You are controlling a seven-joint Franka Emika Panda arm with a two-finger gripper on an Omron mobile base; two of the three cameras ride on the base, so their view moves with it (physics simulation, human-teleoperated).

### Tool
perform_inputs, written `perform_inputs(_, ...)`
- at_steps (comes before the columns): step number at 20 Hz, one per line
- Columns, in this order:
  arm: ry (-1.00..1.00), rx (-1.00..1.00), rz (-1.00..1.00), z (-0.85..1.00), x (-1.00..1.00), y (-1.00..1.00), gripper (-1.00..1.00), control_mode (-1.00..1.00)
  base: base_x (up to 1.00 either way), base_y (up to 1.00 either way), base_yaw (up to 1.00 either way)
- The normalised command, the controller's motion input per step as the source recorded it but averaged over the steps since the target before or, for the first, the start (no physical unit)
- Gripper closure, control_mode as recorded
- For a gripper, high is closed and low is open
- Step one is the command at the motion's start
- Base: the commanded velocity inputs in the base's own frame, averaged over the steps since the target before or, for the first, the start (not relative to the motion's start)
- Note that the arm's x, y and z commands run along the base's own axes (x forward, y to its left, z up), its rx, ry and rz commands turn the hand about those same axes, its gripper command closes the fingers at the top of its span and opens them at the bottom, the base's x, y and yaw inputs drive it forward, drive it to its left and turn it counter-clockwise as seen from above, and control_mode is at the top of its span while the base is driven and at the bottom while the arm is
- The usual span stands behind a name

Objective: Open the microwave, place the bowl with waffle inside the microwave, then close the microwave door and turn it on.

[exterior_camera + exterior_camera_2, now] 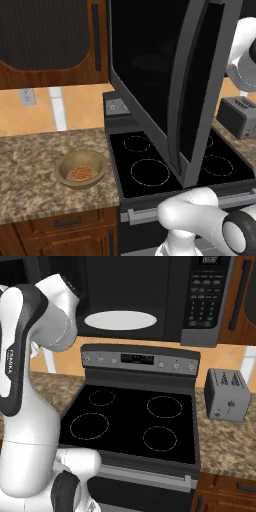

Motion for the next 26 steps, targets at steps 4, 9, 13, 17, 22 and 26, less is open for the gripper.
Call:
perform_inputs(4, -0.24, 0.16, -0.18, -0.29, 0.56, 0.68, 1.00, -1.00, 0.00, 0.00, 0.00)
perform_inputs(9, -0.23, 0.57, -0.08, 0.00, -0.03, -0.75, 1.00, -1.00, 0.00, 0.00, 0.00)
perform_inputs(13, -0.23, 0.59, -0.06, -0.07, -0.47, -1.00, 1.00, -1.00, 0.00, 0.00, 0.00)
perform_inputs(17, -0.02, 0.03, -0.02, -0.73, -0.04, -0.54, 1.00, -1.00, 0.00, 0.00, 0.00)
perform_inputs(22, 0.10, -0.05, 0.04, -0.50, 0.63, -0.16, 1.00, -1.00, 0.00, 0.00, 0.00)
perform_inputs(26, 0.36, -0.11, 0.20, -0.49, 0.95, -0.01, 1.00, -1.00, 0.00, 0.00, 0.00)
